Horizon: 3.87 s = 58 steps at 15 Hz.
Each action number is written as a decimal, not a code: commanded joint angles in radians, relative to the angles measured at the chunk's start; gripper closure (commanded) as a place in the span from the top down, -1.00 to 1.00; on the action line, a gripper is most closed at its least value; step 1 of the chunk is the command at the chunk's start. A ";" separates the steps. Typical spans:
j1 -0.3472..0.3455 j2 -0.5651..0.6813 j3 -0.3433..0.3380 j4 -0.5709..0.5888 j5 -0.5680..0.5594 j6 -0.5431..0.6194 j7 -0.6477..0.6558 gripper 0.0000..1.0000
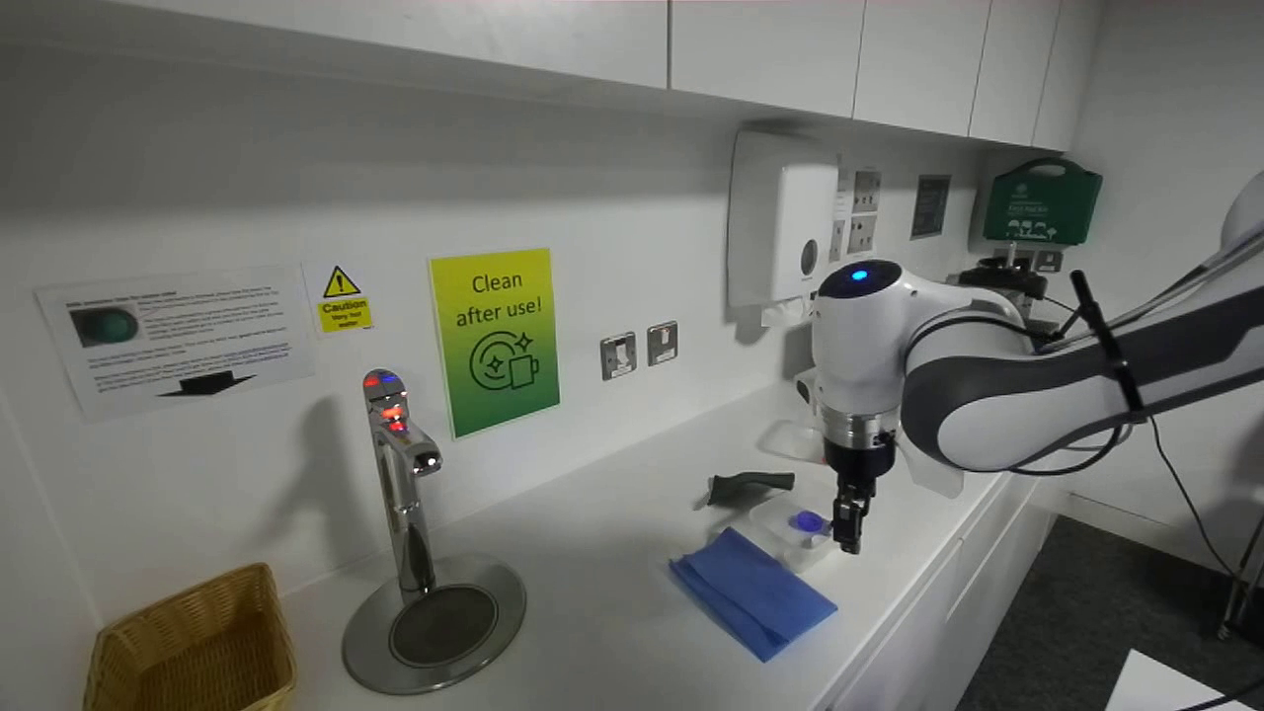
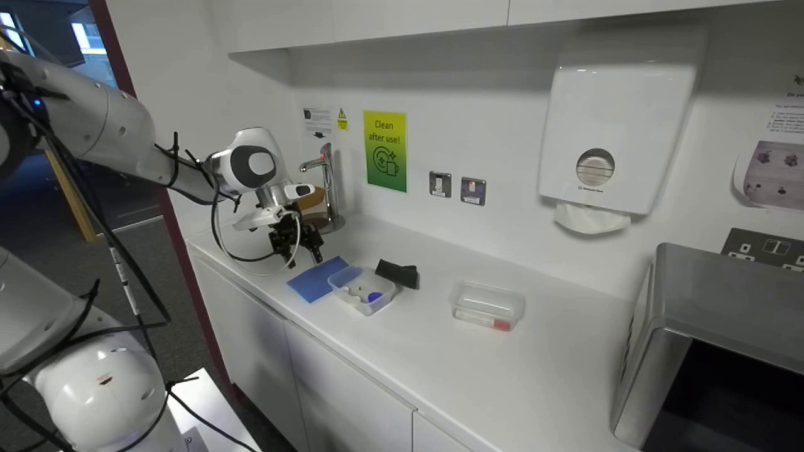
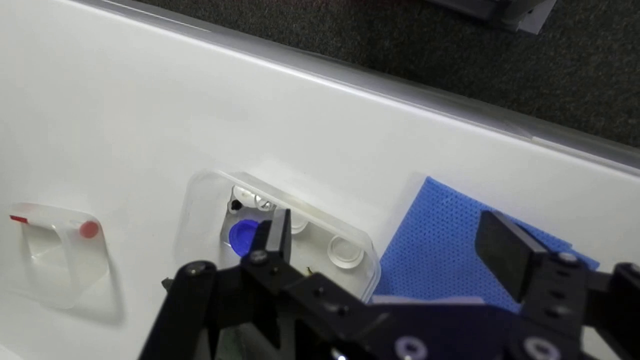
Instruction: Put the blue towel in the clear container.
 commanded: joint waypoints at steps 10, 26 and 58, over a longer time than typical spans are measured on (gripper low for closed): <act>0.091 0.383 0.041 0.346 -0.164 -0.037 0.264 1.00; 0.145 0.453 0.012 0.380 -0.139 -0.014 0.254 1.00; 0.223 0.601 -0.045 0.436 -0.199 0.138 0.258 1.00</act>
